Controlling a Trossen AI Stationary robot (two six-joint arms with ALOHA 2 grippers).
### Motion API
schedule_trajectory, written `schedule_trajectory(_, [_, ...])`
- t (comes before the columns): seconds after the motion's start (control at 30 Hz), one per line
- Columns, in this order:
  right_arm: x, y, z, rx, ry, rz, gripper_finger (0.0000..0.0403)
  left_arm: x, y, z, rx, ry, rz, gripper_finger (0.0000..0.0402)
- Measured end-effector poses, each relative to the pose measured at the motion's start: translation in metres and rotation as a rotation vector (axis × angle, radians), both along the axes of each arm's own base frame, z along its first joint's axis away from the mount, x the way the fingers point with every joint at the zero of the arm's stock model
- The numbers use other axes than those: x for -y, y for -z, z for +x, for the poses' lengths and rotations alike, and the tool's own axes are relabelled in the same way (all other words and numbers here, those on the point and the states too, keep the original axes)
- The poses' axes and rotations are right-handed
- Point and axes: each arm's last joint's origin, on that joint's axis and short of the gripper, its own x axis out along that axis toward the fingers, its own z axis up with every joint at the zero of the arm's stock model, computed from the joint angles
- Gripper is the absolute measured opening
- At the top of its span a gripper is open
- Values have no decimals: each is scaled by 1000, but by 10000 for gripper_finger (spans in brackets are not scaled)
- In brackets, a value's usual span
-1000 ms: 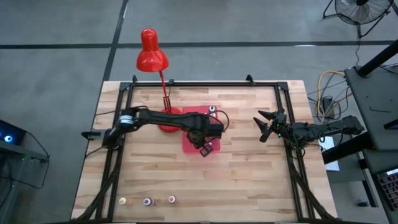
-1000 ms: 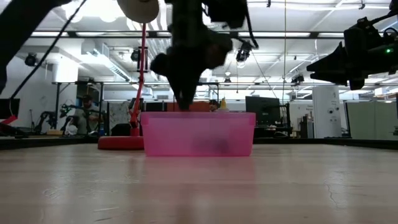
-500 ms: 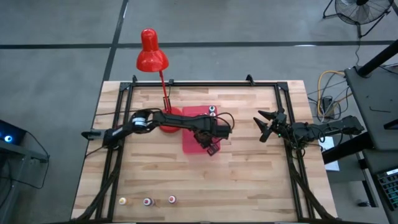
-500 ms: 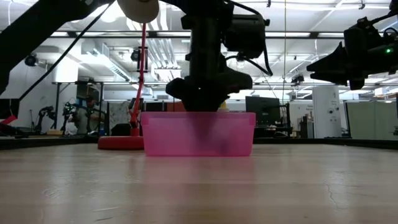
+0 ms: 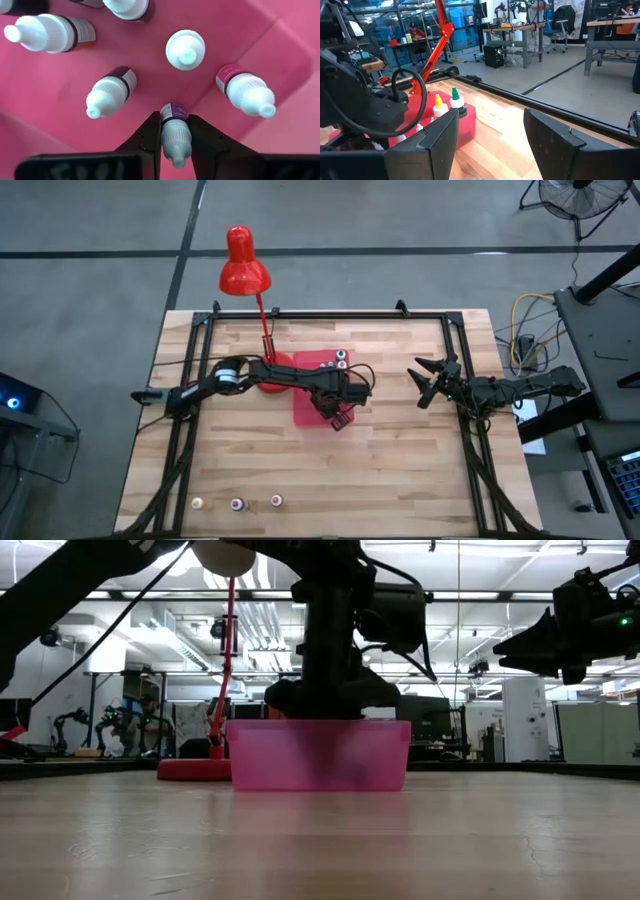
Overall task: Pick & Place food coloring
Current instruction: Put the small violet food coloring bottle into the bin, then put the big orange food coloring bottle into the bin
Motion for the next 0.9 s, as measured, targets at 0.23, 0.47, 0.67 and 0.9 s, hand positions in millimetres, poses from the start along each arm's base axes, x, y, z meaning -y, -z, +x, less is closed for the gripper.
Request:
schedule_trajectory(0.23, [0, 0, 0, 0, 0, -1, 215, 0, 0, 2, 19, 3, 0, 75])
schedule_trajectory(0.47, [0, 0, 0, 0, 0, 0, 215, 0, -6, 2, 48, 12, 1, 111])
schedule_trajectory(0.67, [0, 0, 0, 0, 0, -1, 215, 0, -18, -3, 53, 20, 1, 149])
schedule_trajectory(0.9, [0, 0, 0, -1, 0, -1, 215, 0, -49, -18, 46, 25, 1, 167])
